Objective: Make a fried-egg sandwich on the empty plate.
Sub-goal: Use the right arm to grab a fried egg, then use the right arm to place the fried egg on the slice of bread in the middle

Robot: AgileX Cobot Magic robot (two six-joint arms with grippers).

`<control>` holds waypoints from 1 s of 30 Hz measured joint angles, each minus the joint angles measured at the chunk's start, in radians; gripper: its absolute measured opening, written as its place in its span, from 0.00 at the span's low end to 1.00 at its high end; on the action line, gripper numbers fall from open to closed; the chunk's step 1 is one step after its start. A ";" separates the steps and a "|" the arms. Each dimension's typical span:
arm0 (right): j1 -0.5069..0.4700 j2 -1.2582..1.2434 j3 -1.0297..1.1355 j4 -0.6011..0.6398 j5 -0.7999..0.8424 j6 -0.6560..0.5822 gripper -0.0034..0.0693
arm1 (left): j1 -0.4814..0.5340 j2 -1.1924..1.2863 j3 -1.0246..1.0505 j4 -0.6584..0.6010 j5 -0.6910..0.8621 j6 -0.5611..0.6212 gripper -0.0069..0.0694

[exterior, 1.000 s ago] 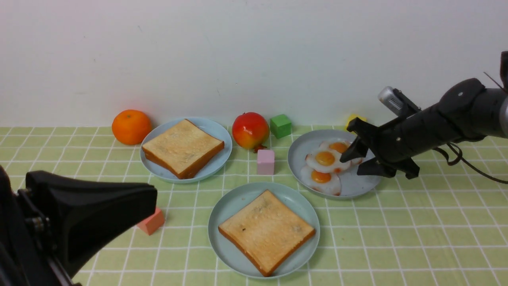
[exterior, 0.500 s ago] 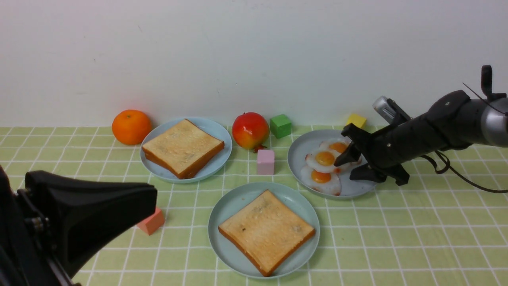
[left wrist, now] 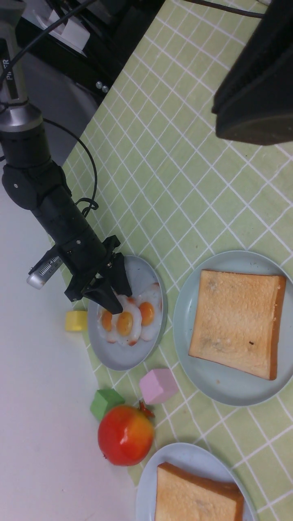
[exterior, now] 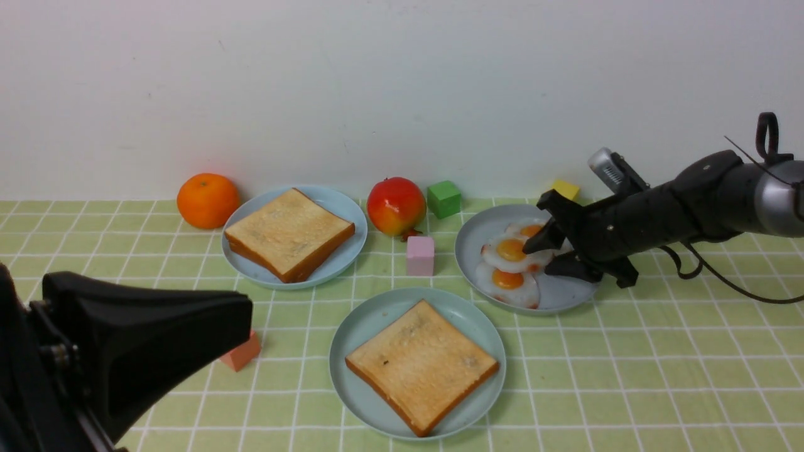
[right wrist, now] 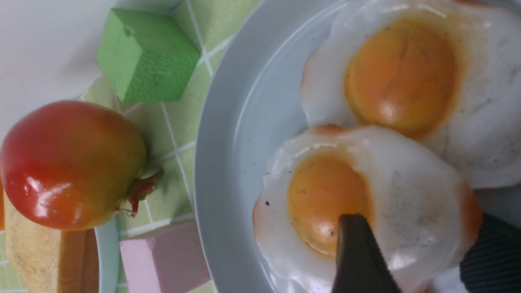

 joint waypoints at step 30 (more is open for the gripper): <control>-0.056 -0.169 0.003 0.087 0.168 -0.128 0.17 | 0.000 0.000 0.000 0.058 0.005 0.000 0.07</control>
